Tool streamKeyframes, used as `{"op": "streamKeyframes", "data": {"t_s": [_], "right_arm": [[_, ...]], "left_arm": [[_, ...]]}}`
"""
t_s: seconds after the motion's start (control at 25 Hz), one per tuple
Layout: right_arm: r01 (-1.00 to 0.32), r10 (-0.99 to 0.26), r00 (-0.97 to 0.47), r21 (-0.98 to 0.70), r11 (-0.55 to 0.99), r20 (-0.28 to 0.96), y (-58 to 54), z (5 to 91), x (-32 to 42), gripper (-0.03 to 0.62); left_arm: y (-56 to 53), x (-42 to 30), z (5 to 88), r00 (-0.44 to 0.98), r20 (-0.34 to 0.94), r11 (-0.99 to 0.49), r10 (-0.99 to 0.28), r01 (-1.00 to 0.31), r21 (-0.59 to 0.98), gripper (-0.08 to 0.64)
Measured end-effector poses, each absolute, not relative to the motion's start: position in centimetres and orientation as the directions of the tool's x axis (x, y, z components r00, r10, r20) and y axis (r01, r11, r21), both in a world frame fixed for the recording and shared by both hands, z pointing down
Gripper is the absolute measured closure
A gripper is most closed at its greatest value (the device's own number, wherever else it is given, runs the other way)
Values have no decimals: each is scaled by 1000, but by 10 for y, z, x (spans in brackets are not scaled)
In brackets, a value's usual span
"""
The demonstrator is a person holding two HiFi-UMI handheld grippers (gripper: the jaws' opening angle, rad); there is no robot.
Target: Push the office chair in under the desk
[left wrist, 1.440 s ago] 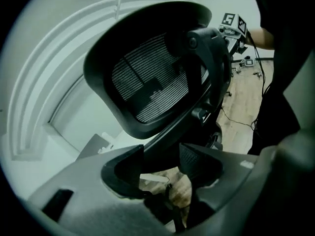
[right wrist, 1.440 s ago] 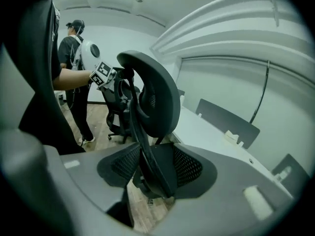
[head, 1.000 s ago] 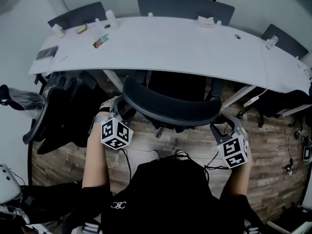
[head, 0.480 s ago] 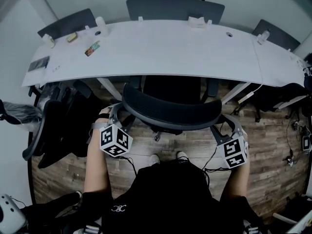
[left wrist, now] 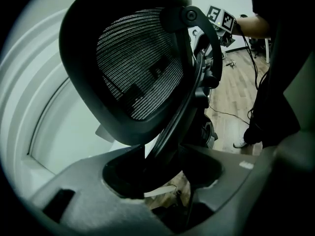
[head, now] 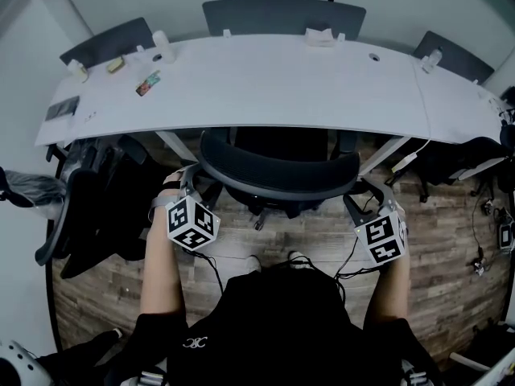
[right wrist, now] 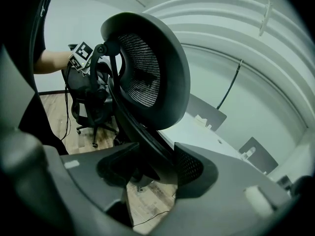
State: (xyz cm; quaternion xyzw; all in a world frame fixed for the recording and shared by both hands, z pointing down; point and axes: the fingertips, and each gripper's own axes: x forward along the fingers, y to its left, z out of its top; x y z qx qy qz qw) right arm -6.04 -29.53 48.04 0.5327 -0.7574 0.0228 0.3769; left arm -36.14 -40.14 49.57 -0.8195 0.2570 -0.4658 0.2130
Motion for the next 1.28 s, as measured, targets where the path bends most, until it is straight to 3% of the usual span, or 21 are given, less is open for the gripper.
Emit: {"op": "streamKeyframes", "data": {"t_s": [1.28], "right_arm": [[-830,-787,-179,339,443,590,-420,482,35,359]], "left_arm": [[-502,-272,492,481,618,-781,-622,-324,-534,347]]}}
